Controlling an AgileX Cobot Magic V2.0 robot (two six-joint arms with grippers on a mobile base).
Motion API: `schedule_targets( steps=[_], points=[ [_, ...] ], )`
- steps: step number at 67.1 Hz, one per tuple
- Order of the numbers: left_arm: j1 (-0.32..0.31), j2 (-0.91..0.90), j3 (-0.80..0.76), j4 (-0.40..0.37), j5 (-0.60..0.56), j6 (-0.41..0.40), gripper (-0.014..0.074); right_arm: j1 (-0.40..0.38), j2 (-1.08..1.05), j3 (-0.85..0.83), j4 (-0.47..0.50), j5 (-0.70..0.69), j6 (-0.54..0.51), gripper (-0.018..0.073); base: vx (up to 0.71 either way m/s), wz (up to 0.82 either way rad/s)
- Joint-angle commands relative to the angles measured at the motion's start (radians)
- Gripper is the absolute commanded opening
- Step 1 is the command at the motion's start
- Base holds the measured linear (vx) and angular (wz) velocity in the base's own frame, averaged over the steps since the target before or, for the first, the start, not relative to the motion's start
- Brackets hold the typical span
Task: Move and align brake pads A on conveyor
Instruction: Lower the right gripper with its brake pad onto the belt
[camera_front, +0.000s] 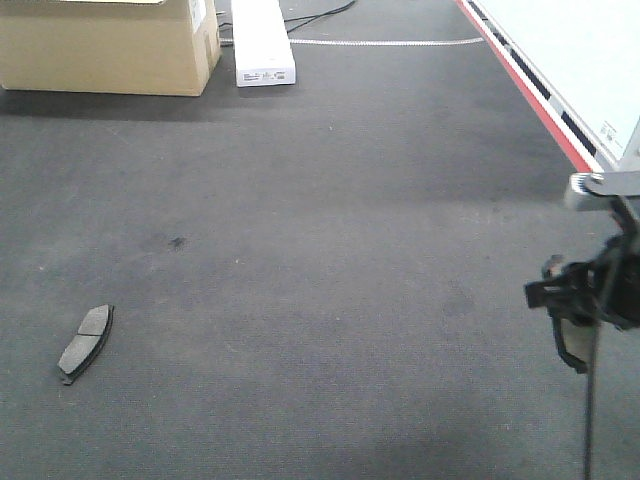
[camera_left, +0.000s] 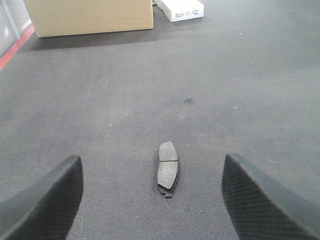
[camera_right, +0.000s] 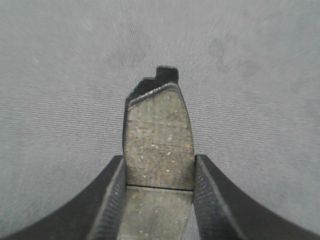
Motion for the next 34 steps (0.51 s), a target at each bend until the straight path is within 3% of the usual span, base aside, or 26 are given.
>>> schedule_targets(
  steps=[1,17,34],
  points=[
    [0.000,0.008,-0.020,0.003,-0.078,-0.011,0.0536,-0.001,0.068,-0.107,-0.005,-0.003,-0.001,-0.0007,0.00,0.00],
    [0.000,0.008,-0.020,0.003,-0.078,-0.011,0.0536,-0.001,0.268,-0.233,-0.008,0.058,-0.011,-0.0007,0.00,0.00],
    [0.000,0.008,-0.020,0.003,-0.078,-0.011,0.0536,-0.001,0.405,-0.260,-0.012,0.042,-0.016,-0.0007,0.00,0.00]
  ],
)
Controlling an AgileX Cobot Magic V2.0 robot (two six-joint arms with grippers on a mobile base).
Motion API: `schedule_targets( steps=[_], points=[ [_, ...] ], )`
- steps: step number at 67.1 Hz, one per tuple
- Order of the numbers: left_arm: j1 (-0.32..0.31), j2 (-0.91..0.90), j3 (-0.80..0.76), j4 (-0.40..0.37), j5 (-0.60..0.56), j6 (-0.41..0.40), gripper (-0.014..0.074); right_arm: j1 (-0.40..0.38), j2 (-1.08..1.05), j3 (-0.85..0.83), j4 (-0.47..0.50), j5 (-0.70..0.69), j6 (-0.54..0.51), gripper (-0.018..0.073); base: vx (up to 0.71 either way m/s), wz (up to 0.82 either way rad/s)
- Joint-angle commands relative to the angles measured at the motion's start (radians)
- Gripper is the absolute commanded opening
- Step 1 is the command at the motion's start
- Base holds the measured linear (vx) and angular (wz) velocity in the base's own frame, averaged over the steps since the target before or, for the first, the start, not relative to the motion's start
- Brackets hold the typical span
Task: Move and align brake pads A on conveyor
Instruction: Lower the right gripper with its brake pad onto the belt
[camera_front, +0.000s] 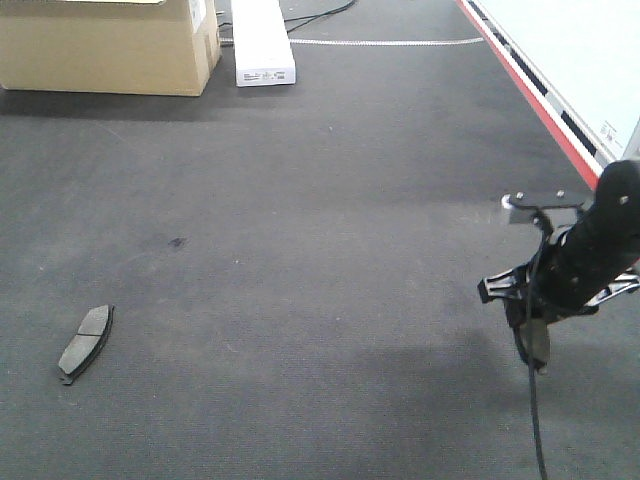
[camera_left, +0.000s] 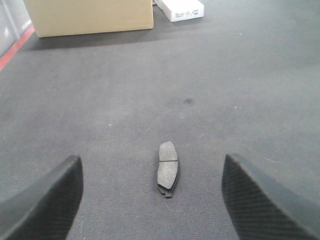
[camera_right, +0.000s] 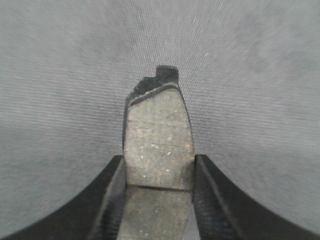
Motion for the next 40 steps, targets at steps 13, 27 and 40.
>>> schedule_targets(
  steps=[13,27,40],
  points=[
    [0.000,0.008,-0.020,0.003,-0.078,-0.011,0.0536,-0.001,0.063,-0.034,-0.009,-0.046,-0.014,-0.0007,0.00,0.00],
    [0.000,0.008,-0.020,0.003,-0.078,-0.011,0.0535,-0.001,0.082,-0.034,-0.013,-0.047,-0.018,-0.0006,0.00,0.00],
    [0.000,0.008,-0.020,0.003,-0.078,-0.011,0.0535,-0.001,0.082,-0.034,-0.023,-0.050,-0.017,0.0050,0.00,0.00]
  ],
)
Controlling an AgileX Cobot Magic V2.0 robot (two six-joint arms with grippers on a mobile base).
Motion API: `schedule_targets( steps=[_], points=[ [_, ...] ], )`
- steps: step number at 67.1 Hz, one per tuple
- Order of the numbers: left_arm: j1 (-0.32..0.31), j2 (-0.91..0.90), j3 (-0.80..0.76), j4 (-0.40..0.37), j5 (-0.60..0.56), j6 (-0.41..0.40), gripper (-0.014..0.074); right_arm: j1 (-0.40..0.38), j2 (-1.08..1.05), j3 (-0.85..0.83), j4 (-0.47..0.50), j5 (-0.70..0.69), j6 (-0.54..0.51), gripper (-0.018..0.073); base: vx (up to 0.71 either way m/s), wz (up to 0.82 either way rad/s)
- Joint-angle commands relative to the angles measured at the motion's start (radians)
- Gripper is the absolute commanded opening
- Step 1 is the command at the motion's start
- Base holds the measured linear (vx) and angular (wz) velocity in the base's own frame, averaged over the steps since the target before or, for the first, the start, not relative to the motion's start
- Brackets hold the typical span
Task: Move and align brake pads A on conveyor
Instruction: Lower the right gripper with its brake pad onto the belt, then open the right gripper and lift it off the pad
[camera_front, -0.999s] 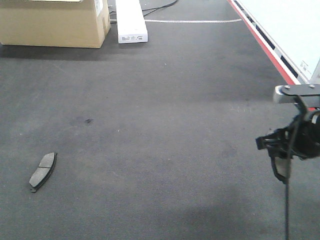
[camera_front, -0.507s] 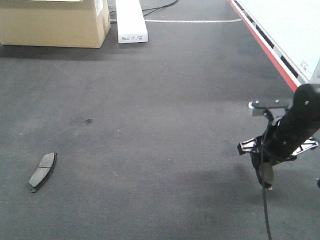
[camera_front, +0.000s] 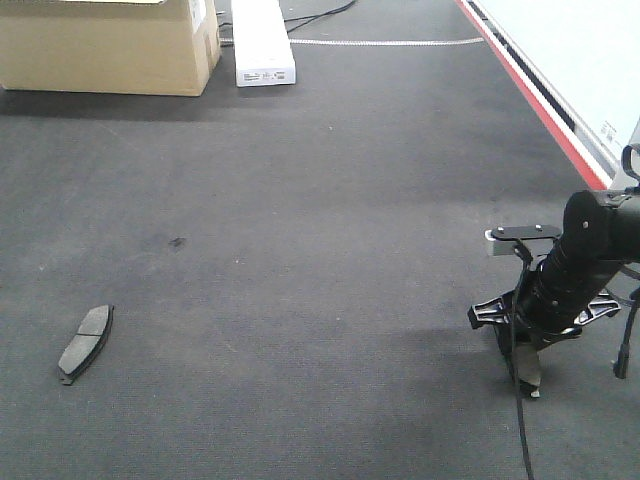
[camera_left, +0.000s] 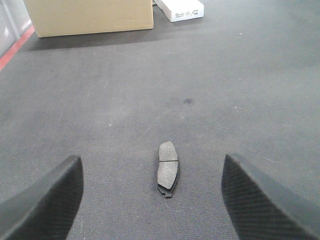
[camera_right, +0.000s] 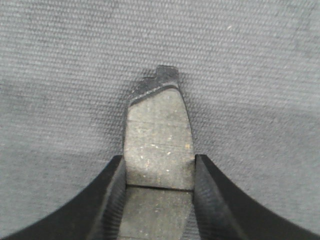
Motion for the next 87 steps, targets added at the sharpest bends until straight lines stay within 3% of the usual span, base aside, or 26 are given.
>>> schedule_targets(
  steps=[1,10,25,29,36,49,69,87],
  points=[
    [0.000,0.008,-0.020,0.003,-0.078,-0.011,0.0535,-0.001,-0.047,-0.032,-0.010,-0.022,-0.007,0.0064,0.00,0.00],
    [0.000,0.008,-0.020,0.003,-0.078,-0.011,0.0535,-0.001,-0.047,-0.032,-0.011,-0.028,-0.007,0.0193,0.00,0.00],
    [0.000,0.008,-0.020,0.003,-0.078,-0.011,0.0535,-0.001,-0.051,-0.032,-0.011,-0.034,-0.004,0.0542,0.00,0.00],
    [0.000,0.008,-0.020,0.003,-0.078,-0.011,0.0535,-0.001,-0.059,-0.032,-0.009,-0.035,-0.004,0.0592,0.00,0.00],
    [0.000,0.008,-0.020,0.003,-0.078,-0.011,0.0535,-0.001,-0.087,-0.032,-0.002,-0.043,-0.004,0.0618,0.00,0.00],
    [0.000,0.008,-0.020,0.003,-0.078,-0.011,0.0535,-0.001,-0.222,-0.029,0.009,-0.088,-0.004,0.0587,0.00,0.00],
    [0.000,0.008,-0.020,0.003,-0.078,-0.011,0.0535,-0.001,-0.571,-0.025,0.012,-0.112,-0.006,0.0577,0.00,0.00],
    [0.000,0.008,-0.020,0.003,-0.078,-0.011,0.0535,-0.001,-0.980,0.222,0.013,-0.346,-0.002,0.0577,0.00,0.00]
  ],
)
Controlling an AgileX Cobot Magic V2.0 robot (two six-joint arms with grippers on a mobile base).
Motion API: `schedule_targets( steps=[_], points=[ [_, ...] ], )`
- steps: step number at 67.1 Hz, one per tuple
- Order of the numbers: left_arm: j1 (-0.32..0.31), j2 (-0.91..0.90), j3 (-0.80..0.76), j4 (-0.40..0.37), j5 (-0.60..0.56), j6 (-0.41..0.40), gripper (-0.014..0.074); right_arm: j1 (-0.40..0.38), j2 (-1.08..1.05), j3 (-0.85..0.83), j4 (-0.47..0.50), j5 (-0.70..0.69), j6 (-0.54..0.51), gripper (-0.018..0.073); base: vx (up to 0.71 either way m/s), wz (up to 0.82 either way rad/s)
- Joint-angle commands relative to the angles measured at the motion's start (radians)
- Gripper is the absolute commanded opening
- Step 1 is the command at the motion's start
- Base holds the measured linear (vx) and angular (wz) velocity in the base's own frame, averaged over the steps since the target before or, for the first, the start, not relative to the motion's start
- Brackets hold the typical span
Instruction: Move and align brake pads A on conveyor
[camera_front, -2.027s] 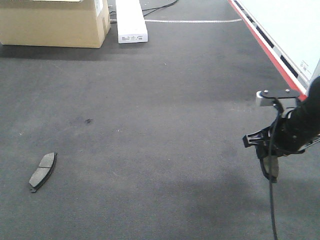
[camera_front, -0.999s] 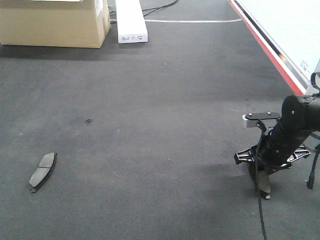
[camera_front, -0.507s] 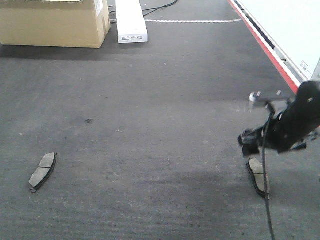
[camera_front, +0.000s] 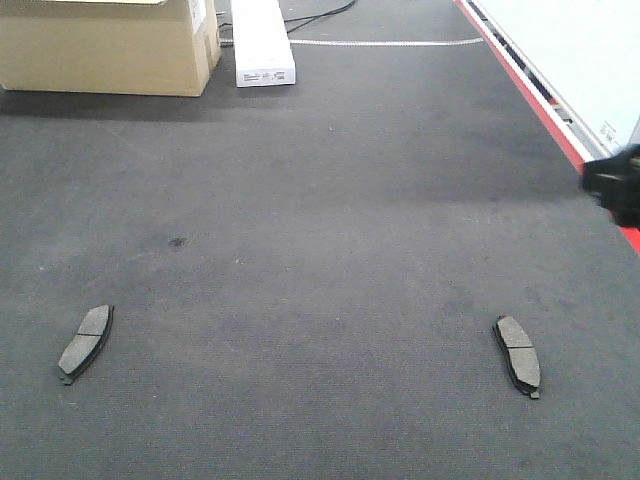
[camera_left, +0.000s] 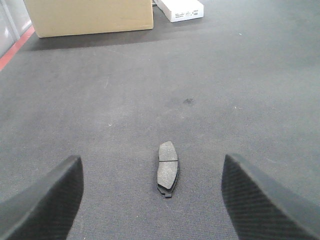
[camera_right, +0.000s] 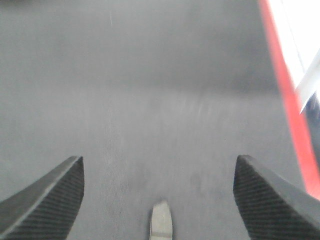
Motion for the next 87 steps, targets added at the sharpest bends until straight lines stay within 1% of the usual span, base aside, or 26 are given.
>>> schedule_targets(
  steps=[1,7,21,37,87],
  points=[
    [0.000,0.008,-0.020,0.003,-0.078,-0.011,0.0535,-0.001,-0.124,0.063,0.000,-0.130,0.000,0.0577,0.00,0.00],
    [0.000,0.008,-0.020,0.003,-0.078,-0.011,0.0535,-0.001,-0.234,0.159,0.015,-0.128,0.000,0.0577,0.00,0.00],
    [0.000,0.008,-0.020,0.003,-0.078,-0.011,0.0535,-0.001,-0.491,0.392,0.014,-0.132,-0.001,0.0577,0.00,0.00],
    [0.000,0.008,-0.020,0.003,-0.078,-0.011,0.0535,-0.001,-0.704,0.582,0.014,-0.132,-0.001,0.0577,0.00,0.00],
    [0.000,0.008,-0.020,0.003,-0.078,-0.011,0.0535,-0.001,-0.727,0.600,0.014,-0.130,0.000,0.0576,0.00,0.00]
  ],
)
